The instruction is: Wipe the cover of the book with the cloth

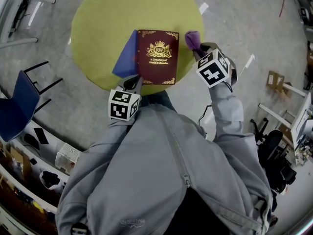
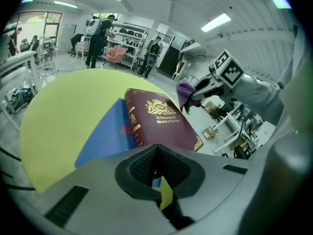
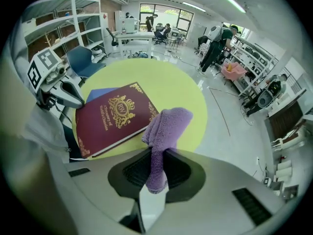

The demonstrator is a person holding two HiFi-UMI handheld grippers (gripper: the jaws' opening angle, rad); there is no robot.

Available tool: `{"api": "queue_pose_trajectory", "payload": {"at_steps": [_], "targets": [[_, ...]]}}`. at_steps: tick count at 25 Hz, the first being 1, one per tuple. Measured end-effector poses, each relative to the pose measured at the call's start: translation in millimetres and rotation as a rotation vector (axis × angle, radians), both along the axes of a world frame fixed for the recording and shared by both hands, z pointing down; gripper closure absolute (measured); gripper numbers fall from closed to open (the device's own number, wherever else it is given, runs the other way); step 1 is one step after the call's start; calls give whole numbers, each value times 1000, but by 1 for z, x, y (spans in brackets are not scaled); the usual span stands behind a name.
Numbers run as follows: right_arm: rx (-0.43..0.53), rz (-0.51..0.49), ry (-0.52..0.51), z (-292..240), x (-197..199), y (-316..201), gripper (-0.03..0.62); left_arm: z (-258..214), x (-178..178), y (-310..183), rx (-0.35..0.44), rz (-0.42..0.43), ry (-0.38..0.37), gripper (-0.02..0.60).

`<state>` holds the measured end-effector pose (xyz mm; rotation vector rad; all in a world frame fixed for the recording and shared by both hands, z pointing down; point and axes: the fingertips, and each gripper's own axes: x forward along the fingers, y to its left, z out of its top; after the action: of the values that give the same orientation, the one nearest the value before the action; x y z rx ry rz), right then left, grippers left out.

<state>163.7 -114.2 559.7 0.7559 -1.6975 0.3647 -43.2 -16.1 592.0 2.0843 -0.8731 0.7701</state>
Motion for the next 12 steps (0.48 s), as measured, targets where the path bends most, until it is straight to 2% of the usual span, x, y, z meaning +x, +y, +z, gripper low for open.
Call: {"api": "queue_pose_trajectory", "payload": {"at_steps": [5, 12], "targets": [[112, -83, -36, -42, -40, -5, 519, -2, 12, 5, -3, 38, 18, 563], [211, -290, -32, -70, -113, -2, 519, -1, 14, 5, -1, 49, 23, 563]]}}
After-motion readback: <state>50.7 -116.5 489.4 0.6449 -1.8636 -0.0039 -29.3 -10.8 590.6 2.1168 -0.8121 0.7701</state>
